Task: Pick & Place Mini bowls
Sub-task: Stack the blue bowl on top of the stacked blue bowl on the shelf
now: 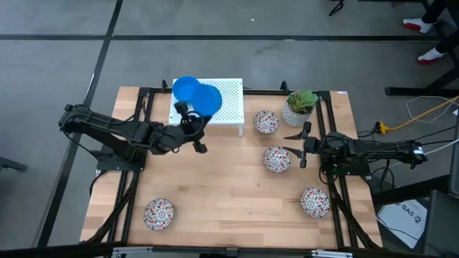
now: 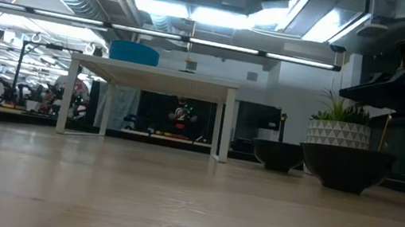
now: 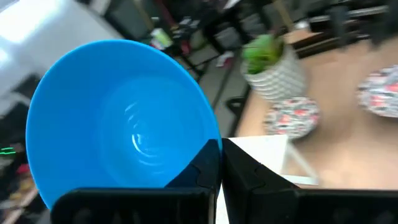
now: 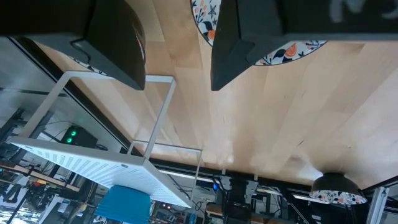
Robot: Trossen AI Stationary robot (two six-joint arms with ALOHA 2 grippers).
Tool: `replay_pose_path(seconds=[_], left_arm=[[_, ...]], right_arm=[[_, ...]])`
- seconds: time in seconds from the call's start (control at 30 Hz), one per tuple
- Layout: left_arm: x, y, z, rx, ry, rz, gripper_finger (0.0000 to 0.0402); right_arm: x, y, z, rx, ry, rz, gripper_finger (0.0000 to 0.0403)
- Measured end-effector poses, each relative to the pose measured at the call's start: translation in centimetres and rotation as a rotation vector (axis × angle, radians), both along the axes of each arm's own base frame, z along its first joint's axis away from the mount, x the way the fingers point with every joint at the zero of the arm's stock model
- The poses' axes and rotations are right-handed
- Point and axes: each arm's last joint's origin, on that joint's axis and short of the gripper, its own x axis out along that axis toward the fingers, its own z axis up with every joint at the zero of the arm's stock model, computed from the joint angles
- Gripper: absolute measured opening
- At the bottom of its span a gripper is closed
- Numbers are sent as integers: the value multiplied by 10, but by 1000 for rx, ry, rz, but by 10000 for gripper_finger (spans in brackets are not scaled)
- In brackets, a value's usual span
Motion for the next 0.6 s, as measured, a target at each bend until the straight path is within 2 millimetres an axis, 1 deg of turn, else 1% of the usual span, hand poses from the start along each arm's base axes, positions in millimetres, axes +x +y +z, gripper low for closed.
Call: replay_pose_path(seconds=[0.13, 0.3, 0.4, 0.6], left_arm=[[0, 2, 5, 93, 8, 84, 3], [-1, 12, 10, 158, 18, 199, 4], [-1, 22, 11, 178, 32, 267, 4], [-1, 50, 11, 180, 46, 377, 4]], right_arm=[[0, 0, 0, 0, 0, 0, 182], [0, 0, 0, 0, 0, 0, 182], [0, 0, 0, 0, 0, 0, 182], [0, 0, 0, 0, 0, 0, 182]])
